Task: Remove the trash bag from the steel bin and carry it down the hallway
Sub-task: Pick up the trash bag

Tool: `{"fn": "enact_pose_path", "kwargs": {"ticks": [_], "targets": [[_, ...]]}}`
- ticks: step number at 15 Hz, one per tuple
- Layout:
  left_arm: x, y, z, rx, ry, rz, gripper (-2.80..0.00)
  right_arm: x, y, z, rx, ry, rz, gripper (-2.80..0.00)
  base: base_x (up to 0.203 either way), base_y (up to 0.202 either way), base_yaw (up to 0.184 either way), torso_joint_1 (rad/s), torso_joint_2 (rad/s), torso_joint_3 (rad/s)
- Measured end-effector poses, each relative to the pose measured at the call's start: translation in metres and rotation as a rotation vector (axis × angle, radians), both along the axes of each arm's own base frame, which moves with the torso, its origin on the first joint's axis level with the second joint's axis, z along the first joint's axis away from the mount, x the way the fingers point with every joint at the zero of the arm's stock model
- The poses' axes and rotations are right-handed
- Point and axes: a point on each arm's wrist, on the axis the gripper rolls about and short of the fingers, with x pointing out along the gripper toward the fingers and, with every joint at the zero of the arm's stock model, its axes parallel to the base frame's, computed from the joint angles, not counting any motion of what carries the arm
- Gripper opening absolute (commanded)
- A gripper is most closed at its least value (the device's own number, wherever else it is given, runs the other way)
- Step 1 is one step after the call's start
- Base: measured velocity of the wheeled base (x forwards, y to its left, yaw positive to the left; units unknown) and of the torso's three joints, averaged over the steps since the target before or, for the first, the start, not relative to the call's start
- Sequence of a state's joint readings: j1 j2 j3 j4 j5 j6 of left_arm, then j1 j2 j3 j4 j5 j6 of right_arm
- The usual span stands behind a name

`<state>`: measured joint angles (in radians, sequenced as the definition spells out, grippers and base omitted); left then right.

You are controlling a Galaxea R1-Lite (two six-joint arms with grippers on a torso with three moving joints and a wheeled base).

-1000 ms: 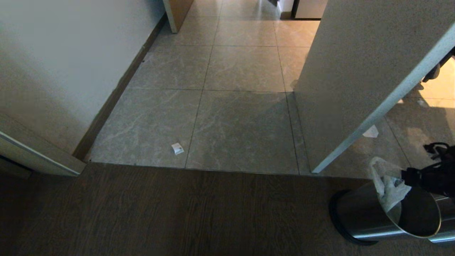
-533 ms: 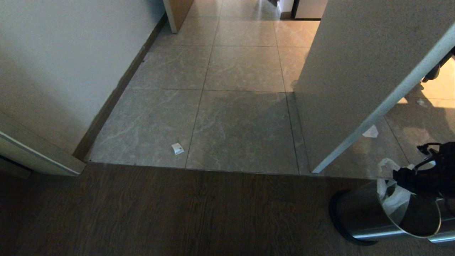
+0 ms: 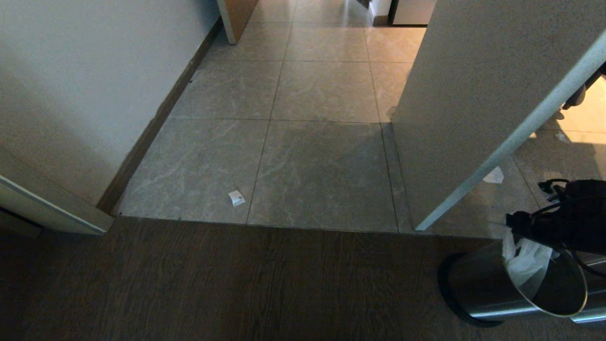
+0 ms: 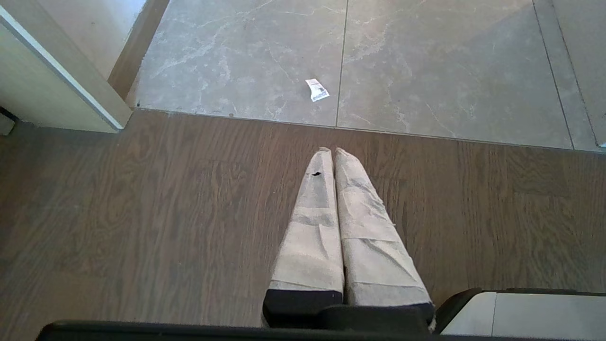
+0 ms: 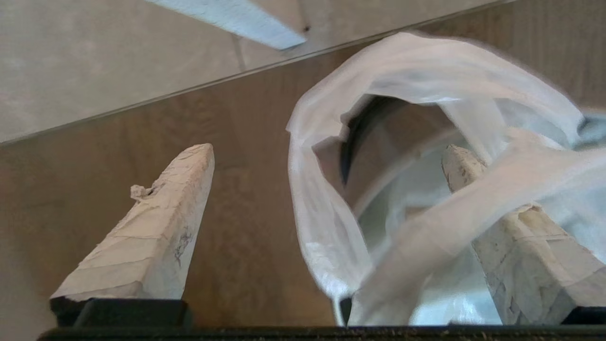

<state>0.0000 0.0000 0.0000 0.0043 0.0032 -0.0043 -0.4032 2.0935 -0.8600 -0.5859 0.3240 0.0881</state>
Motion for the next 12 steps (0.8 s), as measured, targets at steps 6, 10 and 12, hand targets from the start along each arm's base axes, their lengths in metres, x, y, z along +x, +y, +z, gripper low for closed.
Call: {"fn": "enact_pose_path", "kwargs": {"ticks": [6,10,12], "targets": [[0.0,0.0,0.0,0.0,0.0,0.001,-2.8,0.021,0.002,-0.014,-0.04,-0.001,-0.016,-0.6,0.0,0.0,0.0,0.0,0.0,0.0],[0.0,0.0,0.0,0.0,0.0,0.001,-2.8,0.031,0.005,-0.021,-0.066,0.012,-0.039,-2.8,0.0,0.0,0.0,0.0,0.0,0.0],[0.0,0.0,0.0,0.0,0.0,0.001,-2.8,0.034,0.007,-0.023,-0.074,0.011,-0.038,-2.8,0.0,0.0,0.0,0.0,0.0,0.0]]}}
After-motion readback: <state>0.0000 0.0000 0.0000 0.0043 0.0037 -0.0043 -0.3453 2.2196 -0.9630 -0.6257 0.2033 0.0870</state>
